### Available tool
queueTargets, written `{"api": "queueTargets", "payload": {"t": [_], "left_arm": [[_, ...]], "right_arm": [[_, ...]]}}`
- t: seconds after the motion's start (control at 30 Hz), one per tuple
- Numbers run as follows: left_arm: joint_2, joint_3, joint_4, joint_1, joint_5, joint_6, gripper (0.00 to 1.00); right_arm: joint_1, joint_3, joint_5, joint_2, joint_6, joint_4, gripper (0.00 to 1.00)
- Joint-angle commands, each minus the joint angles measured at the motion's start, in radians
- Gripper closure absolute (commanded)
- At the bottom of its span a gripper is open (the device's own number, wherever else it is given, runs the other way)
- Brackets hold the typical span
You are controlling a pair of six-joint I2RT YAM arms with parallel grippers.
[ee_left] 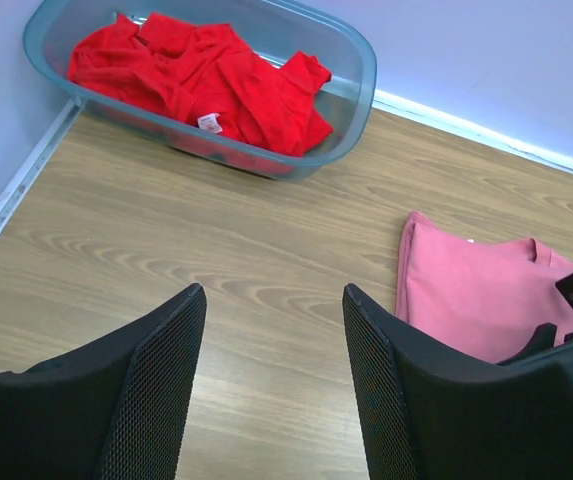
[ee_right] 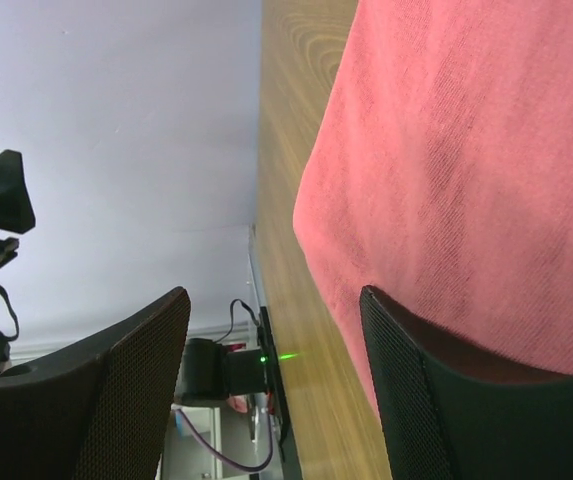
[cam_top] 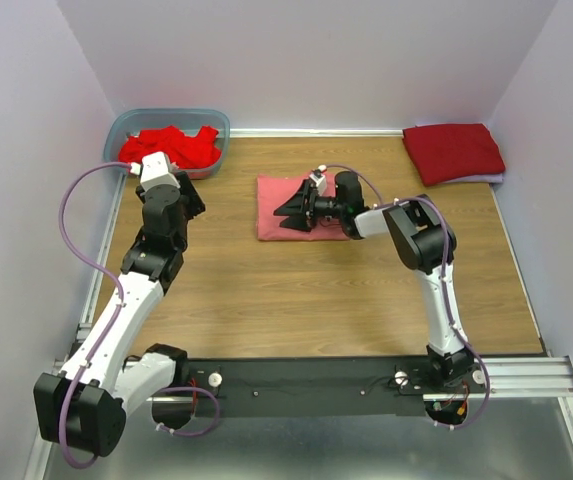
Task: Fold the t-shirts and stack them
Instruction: Fold the tshirt
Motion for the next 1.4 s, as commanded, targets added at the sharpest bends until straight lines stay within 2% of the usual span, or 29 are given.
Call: {"api": "queueTargets", "payload": {"t": [0.0, 0.2, 0.5, 0.63, 0.8, 0.87, 1.0, 1.07, 1.1, 1.17, 1.27, 1.37], "left_arm": [[-0.020, 0.003, 0.006, 0.003, -0.039, 0.019, 0.35], [-0.025, 0.002, 0.009, 0.002, -0.034, 0.016, 0.33], [-0.033, -0.006, 0.021, 0.002, -0.019, 0.024, 0.23], [-0.028, -0.007, 0.027, 0.002, -0.001, 0.027, 0.21], [-0.014, -0.004, 0.030, 0.002, 0.050, 0.039, 0.21], [-0.010, -0.004, 0.035, 0.002, 0.090, 0.062, 0.22], [-0.007, -0.023, 0.065, 0.003, 0.200, 0.091, 0.22], [0.000, -0.026, 0.064, 0.003, 0.208, 0.095, 0.22], [0.004, -0.027, 0.064, -0.001, 0.216, 0.096, 0.22], [0.026, -0.024, 0.064, -0.015, 0.214, 0.095, 0.23], [0.082, 0.006, 0.062, -0.091, 0.179, 0.104, 0.24], [0.173, 0.075, 0.024, -0.222, 0.145, 0.121, 0.24]], "right_arm": [[0.004, -0.003, 0.075, -0.029, -0.065, -0.147, 0.24], [0.051, 0.129, 0.098, -0.083, -0.042, -0.188, 0.24], [0.136, 0.259, 0.101, 0.101, 0.011, -0.179, 0.24], [0.151, 0.255, 0.134, 0.172, 0.013, -0.181, 0.24], [0.151, 0.238, 0.161, 0.168, -0.005, -0.191, 0.24], [0.152, 0.237, 0.158, 0.134, -0.018, -0.196, 0.24], [0.140, 0.232, 0.170, -0.040, -0.120, -0.289, 0.24], [0.123, 0.227, 0.202, -0.110, -0.194, -0.383, 0.24], [0.098, 0.224, 0.263, -0.151, -0.285, -0.502, 0.23], [0.061, 0.169, 0.311, -0.266, -0.349, -0.573, 0.23], [-0.091, 0.044, 0.340, -0.399, -0.415, -0.674, 0.22], [-0.176, -0.041, 0.401, -0.490, -0.499, -0.782, 0.22]]}}
